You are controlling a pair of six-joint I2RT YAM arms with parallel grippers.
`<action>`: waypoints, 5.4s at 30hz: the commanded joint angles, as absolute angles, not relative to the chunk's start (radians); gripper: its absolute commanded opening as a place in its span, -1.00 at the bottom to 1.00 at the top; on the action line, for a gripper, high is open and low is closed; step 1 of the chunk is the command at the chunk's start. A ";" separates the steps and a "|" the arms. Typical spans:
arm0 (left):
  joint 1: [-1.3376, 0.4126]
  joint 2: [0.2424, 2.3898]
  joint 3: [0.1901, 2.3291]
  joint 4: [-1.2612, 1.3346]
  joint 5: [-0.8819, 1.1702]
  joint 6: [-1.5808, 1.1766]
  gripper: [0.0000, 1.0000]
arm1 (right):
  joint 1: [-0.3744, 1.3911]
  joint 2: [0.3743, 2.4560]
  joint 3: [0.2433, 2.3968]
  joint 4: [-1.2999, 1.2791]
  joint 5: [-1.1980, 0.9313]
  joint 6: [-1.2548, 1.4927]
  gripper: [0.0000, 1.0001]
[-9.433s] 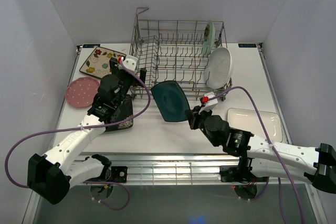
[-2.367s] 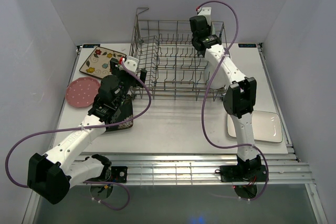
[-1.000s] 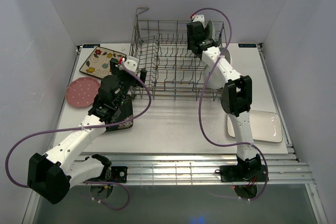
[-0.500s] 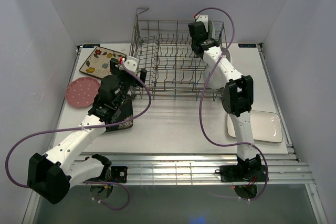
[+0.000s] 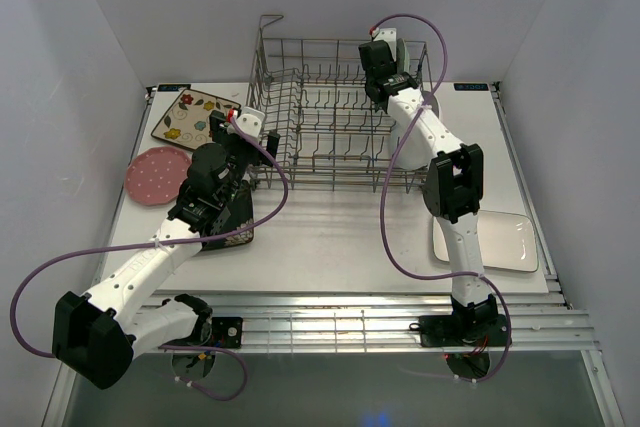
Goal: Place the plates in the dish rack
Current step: Insert the plate into the dish rack, then pick up the plate at the center of the board.
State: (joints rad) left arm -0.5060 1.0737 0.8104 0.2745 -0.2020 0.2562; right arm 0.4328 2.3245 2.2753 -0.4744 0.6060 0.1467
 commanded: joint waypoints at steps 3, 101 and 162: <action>-0.506 1.057 0.808 0.291 -0.210 0.259 0.96 | 0.448 2.227 2.342 -0.509 0.586 0.141 -0.84; -0.506 0.618 0.443 0.347 -0.373 0.373 0.96 | 0.948 1.034 0.726 0.066 0.247 0.472 0.77; -0.506 0.382 0.373 0.393 -0.512 0.502 0.96 | 1.147 2.132 1.049 0.919 0.156 1.127 0.43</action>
